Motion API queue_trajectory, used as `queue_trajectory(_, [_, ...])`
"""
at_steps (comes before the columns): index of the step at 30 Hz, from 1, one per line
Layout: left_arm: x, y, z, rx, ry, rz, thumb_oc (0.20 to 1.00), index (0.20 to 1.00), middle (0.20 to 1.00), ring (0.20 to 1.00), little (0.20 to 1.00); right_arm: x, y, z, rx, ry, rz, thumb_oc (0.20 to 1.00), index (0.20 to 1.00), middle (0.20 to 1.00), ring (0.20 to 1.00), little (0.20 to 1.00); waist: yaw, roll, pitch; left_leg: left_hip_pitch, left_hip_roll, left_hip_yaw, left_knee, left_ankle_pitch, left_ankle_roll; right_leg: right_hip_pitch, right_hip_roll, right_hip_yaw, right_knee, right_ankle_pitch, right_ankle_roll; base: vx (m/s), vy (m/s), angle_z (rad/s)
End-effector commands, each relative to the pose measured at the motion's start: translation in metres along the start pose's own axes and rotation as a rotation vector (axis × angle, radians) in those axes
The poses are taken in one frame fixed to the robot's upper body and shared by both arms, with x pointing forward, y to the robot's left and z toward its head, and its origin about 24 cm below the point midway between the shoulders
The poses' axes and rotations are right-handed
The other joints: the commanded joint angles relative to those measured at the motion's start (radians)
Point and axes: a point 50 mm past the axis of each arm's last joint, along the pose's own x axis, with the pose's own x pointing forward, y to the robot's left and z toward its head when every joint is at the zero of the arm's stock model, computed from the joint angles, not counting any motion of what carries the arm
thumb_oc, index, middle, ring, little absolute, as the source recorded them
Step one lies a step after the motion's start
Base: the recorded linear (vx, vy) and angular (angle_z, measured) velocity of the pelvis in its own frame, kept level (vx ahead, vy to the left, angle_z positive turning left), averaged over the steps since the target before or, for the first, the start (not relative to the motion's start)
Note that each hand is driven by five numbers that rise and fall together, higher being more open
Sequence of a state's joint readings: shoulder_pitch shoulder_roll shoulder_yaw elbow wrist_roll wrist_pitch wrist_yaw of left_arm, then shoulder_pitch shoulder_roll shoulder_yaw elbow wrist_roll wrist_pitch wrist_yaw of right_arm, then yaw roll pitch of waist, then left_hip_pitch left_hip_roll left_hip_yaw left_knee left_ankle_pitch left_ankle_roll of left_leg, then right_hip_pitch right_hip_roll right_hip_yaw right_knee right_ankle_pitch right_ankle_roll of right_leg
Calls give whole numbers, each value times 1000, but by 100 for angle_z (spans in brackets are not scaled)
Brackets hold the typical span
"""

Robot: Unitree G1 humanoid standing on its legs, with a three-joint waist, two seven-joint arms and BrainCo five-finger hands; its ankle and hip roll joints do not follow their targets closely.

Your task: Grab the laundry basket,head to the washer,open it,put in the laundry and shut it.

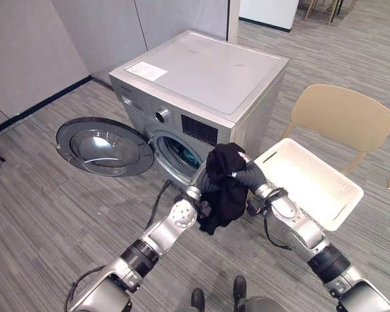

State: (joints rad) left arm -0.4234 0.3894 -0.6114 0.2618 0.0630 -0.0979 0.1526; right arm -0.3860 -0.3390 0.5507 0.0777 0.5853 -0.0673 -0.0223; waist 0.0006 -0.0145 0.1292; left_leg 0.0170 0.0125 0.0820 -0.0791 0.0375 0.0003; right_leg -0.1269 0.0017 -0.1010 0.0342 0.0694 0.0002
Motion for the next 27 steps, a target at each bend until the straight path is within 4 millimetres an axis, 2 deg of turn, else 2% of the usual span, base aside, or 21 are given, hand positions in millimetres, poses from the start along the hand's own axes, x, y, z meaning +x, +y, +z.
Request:
queue_trajectory(1, [13,16,22,-41,-102,134,200,200,200,200,200,1,32,11,129,-93,135,1000,1000,1000,1000,1000,16,-40,-50,-44,-23,-30,-8,-43,-33,121,-51,5,-25,-130,95,0,0,0])
queue_trajectory(5, [-6,25,2,-86,-28,192,200,200,200,200,200,-13,8,9,33,-76,44,1000,1000,1000,1000,1000,15,-39,-60,-37,-25,-27,-8,-48,-32,128,-53,9,-34,-126,96,30,-1,4])
queue_trajectory(6, [-27,35,-17,-125,42,250,200,200,200,200,200,-32,-22,15,-154,-83,-71,1000,1000,1000,1000,1000,13,-37,-70,-31,-25,-27,-8,-51,-32,138,-55,7,-42,-124,97,66,-26,2])
queue_trajectory(7, [-43,41,-30,-159,88,288,200,200,200,200,200,-50,-43,21,-331,-79,-147,1000,1000,1000,1000,1000,10,-35,-74,-28,-24,-29,-8,-52,-31,143,-54,8,-46,-124,99,71,-27,4])
queue_trajectory(9, [-60,45,-42,-185,135,319,200,200,200,200,200,-70,-60,18,-442,-29,-222,1000,1000,1000,1000,1000,6,-31,-79,-23,-23,-29,-8,-53,-31,147,-55,8,-48,-124,99,37,-26,0])
queue_trajectory(10, [-79,47,-56,-209,198,345,200,200,200,200,200,-91,-74,9,-518,54,-276,1000,1000,1000,1000,1000,3,-28,-80,-20,-23,-30,-8,-52,-30,150,-54,10,-50,-124,100,27,-36,-9])
queue_trajectory(11, [-89,47,-63,-226,230,356,200,200,200,200,200,-103,-81,1,-548,108,-301,1000,1000,1000,1000,1000,4,-27,-81,-19,-22,-31,-8,-52,-30,152,-54,8,-48,-125,99,24,-46,-10])
queue_trajectory(12, [-110,48,-78,-251,312,374,200,200,200,200,200,-128,-94,-16,-601,244,-351,1000,1000,1000,1000,1000,2,-23,-77,-17,-21,-32,-8,-50,-30,152,-52,8,-45,-128,99,7,-47,-10])
queue_trajectory(14, [-132,45,-93,-297,399,389,200,200,200,200,200,-150,-105,-35,-617,373,-394,1000,1000,1000,1000,1000,3,-19,-74,-14,-20,-32,-8,-49,-28,152,-50,8,-38,-133,96,4,-33,-10])
queue_trajectory(15, [-132,45,-93,-297,400,389,200,200,200,200,200,-150,-104,-36,-617,373,-394,1000,1000,1000,1000,1000,2,-19,-75,-13,-20,-32,-8,-49,-28,153,-50,8,-38,-133,96,11,-33,-6])
queue_trajectory(17, [-160,40,-114,-344,528,415,200,200,200,200,200,-179,-115,-64,-601,542,-458,1000,1000,1000,1000,1000,3,-14,-66,-8,-18,-35,-8,-47,-25,154,-47,11,-27,-143,90,12,-47,-6])
queue_trajectory(20, [-185,33,-133,-398,653,461,200,200,200,200,200,-199,-119,-92,-558,677,-505,1000,1000,1000,1000,1000,11,-9,-52,-2,-15,-41,-8,-41,-24,155,-42,7,-14,-157,82,5,-53,0])
queue_trajectory(22, [-196,29,-142,-458,714,525,200,200,200,200,200,-202,-120,-102,-528,713,-534,1000,1000,1000,1000,1000,24,-9,-21,-15,-11,-53,9,-33,-24,147,-38,-1,1,-164,73,-65,-62,9])
queue_trajectory(23, [-196,30,-142,-458,713,525,200,200,200,200,200,-202,-120,-102,-528,713,-534,1000,1000,1000,1000,1000,23,-10,-20,-15,-11,-54,10,-33,-24,147,-38,-1,1,-164,73,-133,-59,23])
queue_trajectory(27, [-192,26,-145,-507,720,562,200,200,200,200,200,-204,-121,-110,-488,727,-606,1000,1000,1000,1000,1000,48,-21,45,-145,-20,-58,136,-40,-39,114,-58,-72,13,-166,63,-146,-47,36])
